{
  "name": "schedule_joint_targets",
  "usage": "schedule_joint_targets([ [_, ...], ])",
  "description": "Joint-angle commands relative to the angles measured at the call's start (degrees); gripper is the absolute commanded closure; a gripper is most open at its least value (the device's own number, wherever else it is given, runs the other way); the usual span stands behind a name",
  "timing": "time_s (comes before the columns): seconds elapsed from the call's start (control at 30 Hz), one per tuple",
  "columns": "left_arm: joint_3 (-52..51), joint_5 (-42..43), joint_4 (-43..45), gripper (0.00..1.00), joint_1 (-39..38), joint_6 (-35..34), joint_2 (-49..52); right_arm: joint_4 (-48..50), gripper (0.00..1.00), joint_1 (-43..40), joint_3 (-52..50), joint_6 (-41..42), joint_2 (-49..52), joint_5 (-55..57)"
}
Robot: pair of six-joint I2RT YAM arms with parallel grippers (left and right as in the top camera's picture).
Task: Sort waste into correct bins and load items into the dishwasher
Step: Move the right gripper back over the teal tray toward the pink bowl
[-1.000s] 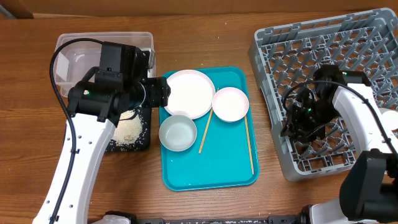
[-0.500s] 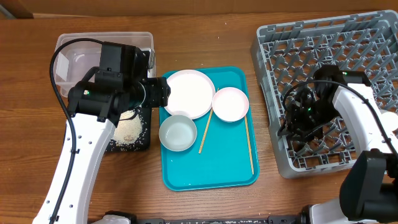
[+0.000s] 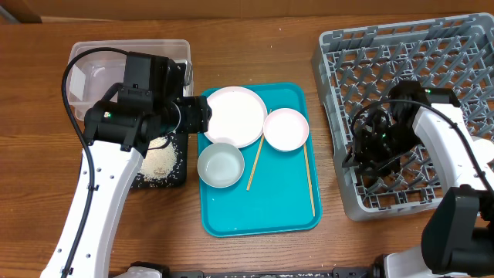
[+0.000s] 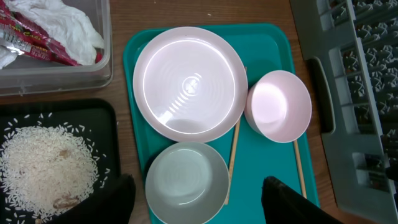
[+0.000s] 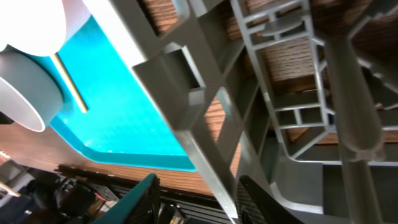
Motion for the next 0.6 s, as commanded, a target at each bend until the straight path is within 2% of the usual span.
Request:
schedule_joint_targets([
  [0.0,0.6,-0.6,-0.8,0.32,0.4,1.3,-0.6,-0.6,0.56,0.2,2.8,-0.4,-1.3,3.3],
  [0.33,0.6,-4.1,-3.7,0.32,0.4,1.3,-0.6,-2.6,0.54,1.2,25.9,-0.3,-1.4,4.6],
  [0.57,0.6,-8.4,-5.6,0.32,0.6,-0.6,-0.6,2.5,0.53,8.1,28.9,-0.3,-1.1,4.9],
])
